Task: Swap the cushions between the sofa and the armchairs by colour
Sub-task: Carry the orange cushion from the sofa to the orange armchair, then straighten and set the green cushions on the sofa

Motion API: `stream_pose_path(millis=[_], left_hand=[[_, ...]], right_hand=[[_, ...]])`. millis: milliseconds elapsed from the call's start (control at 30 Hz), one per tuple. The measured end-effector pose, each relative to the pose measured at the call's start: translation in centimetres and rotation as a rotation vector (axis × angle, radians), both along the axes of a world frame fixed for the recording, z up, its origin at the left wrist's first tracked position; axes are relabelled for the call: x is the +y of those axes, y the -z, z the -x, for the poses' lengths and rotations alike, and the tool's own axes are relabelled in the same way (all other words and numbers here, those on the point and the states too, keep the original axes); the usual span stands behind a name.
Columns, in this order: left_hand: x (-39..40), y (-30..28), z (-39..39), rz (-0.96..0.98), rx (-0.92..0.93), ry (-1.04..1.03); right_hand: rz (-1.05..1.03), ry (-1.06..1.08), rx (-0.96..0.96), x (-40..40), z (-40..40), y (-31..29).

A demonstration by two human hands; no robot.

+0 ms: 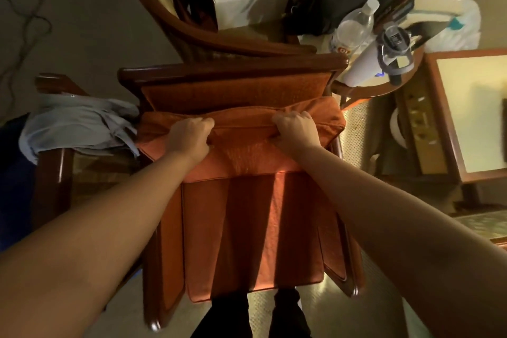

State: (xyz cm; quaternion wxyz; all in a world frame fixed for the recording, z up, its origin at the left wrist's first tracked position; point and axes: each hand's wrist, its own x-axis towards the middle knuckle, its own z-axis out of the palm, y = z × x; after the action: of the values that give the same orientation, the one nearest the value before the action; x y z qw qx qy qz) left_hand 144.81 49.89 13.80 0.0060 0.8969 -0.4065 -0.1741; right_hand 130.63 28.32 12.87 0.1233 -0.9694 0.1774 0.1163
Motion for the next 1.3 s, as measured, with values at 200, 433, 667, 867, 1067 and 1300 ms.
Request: stream_pose_path(millis=[200, 433, 667, 867, 1067, 1300], left_hand=[[-0.8, 1.6, -1.3, -0.036, -0.182, -0.093], [-2.3, 3.9, -3.3, -0.058, -0.042, -0.079], [-3.0, 5.3, -3.0, -0.078, -0.051, -0.131], [-4.1, -1.7, -0.5, -0.119, 0.117, -0.141], [-5.5, -9.5, 10.9, 0.056, 0.120, 0.119], [-10.7, -16.7, 28.6, 0.158, 0.246, 0.477]], right_hand=[[0.111, 0.053, -0.063, 0.1, -1.5, 1.9], [0.108, 0.087, 0.066, -3.4, -0.3, 3.4], [0.078, 0.153, 0.051, -2.6, -1.3, 4.8], [-0.085, 0.230, 0.000, -1.6, 3.3, -0.8], [-0.126, 0.463, -0.174, 0.6, 17.6, -9.2], [-0.030, 0.872, -0.279, 4.5, 39.8, -16.4]])
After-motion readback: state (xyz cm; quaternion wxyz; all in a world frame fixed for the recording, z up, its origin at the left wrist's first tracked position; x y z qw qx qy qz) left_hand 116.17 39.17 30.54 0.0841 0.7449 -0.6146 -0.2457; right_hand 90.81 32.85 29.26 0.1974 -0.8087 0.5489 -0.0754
